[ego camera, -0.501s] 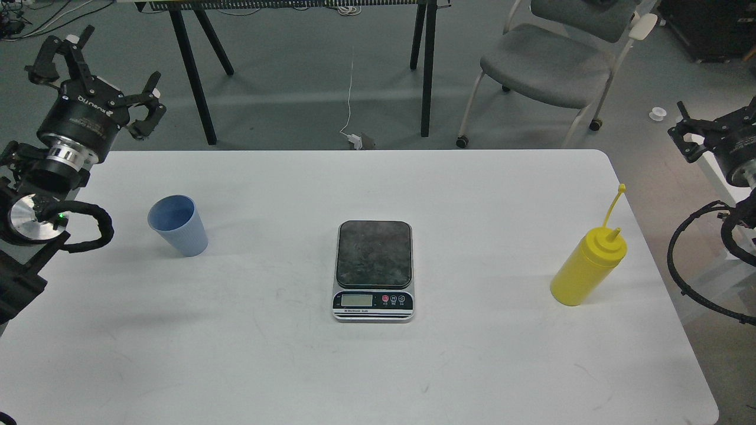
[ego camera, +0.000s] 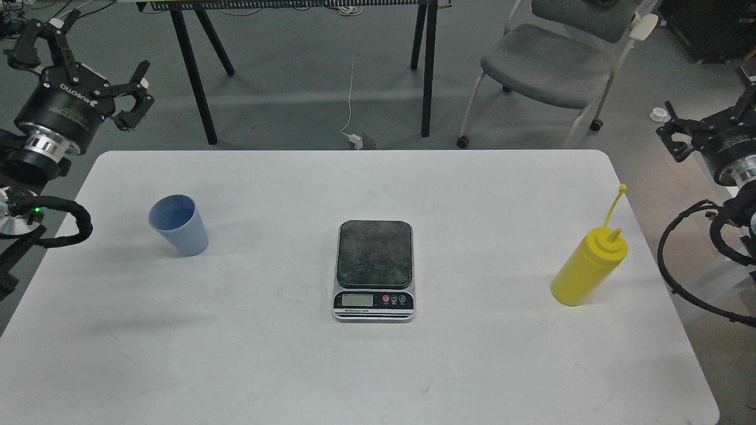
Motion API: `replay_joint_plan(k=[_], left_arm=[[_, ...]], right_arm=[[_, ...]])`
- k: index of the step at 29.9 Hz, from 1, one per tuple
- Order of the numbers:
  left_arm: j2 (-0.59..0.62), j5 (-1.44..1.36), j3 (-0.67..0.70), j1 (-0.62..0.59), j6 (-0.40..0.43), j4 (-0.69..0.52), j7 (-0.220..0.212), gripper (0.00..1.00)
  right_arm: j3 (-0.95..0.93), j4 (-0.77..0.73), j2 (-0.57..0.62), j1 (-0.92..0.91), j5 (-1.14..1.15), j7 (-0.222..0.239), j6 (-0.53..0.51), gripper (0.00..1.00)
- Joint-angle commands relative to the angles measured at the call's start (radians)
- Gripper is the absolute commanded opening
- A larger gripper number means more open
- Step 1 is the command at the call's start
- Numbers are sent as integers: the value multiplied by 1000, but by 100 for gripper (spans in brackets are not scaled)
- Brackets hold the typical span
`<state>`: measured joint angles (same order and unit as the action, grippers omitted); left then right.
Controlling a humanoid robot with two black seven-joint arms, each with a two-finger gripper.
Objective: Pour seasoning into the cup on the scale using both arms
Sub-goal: 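Move the left gripper toward the blue cup, then close the left gripper around the blue cup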
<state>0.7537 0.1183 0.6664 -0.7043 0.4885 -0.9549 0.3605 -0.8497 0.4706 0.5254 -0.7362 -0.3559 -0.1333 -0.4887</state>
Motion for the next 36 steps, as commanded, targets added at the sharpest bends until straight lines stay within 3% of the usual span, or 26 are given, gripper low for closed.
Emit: replay_joint_plan(k=[1, 10, 16, 21, 30, 34, 36], left_arm=[[70, -158, -7, -7, -36, -96, 0, 99], [196, -814, -8, -12, -120, -212, 2, 99], [194, -1346, -10, -3, -261, -208, 3, 99], [159, -1675, -86, -1, -343, -113, 5, 96], [90, -1812, -359, -14, -560, 77, 5, 89], [20, -1806, -421, -14, -596, 188, 12, 79], [-3, -1795, -423, -12, -597, 212, 12, 79]], right_arm=[[-2, 5, 5, 3, 0, 0, 0, 100], [-8, 13, 7, 31, -3, -3, 0, 100], [-17, 37, 19, 50, -3, -3, 0, 100], [-28, 86, 38, 77, -3, -3, 0, 100], [-28, 100, 47, 86, -3, -3, 0, 100], [-29, 106, 48, 86, -2, -3, 0, 100], [-29, 106, 47, 86, -2, -3, 0, 100]])
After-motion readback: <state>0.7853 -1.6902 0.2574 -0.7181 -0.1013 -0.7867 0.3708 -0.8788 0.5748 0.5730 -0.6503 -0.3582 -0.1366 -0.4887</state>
